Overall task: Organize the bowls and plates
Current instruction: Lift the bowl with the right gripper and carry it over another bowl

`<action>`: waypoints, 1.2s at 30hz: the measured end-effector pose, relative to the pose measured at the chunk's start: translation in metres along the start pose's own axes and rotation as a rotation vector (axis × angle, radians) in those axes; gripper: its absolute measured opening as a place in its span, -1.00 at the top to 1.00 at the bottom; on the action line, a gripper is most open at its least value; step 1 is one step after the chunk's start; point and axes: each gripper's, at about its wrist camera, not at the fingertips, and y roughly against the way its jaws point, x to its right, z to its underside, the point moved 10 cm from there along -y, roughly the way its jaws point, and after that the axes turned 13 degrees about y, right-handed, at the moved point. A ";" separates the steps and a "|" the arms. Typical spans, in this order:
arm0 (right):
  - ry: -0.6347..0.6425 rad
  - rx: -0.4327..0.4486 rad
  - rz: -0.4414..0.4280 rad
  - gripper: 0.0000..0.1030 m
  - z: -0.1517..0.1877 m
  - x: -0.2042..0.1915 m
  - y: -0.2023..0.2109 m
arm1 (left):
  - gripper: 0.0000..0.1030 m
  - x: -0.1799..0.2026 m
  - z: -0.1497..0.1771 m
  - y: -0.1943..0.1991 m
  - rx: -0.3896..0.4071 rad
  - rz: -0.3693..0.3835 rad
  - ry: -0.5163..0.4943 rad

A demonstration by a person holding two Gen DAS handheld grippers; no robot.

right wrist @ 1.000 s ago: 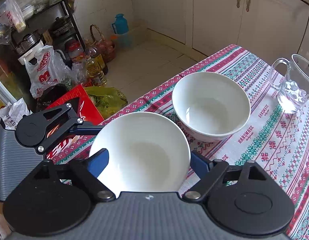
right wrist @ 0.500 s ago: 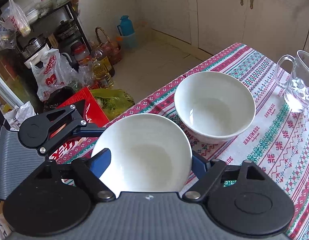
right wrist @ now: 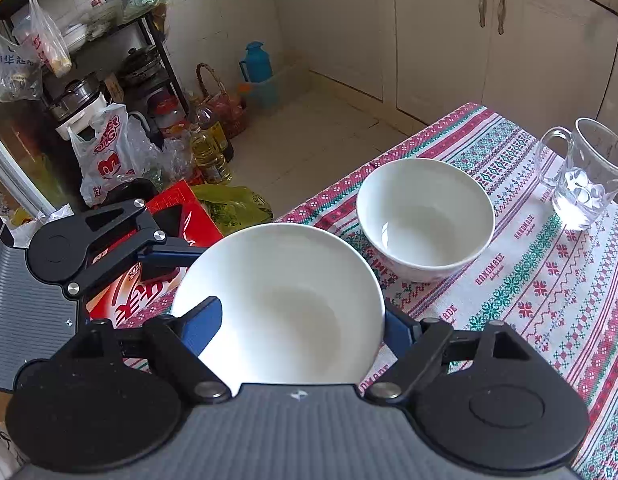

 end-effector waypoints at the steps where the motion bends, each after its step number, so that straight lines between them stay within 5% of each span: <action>1: 0.004 0.002 0.004 -0.70 0.001 -0.003 0.006 | -0.70 0.004 -0.001 0.004 0.004 0.005 -0.003; 20: -0.021 0.022 0.100 -0.70 0.058 -0.022 0.089 | -0.70 0.079 -0.006 0.029 0.015 0.119 -0.040; 36: -0.114 0.021 0.130 -0.71 0.102 -0.007 0.104 | -0.70 0.114 0.003 0.013 -0.029 0.184 -0.064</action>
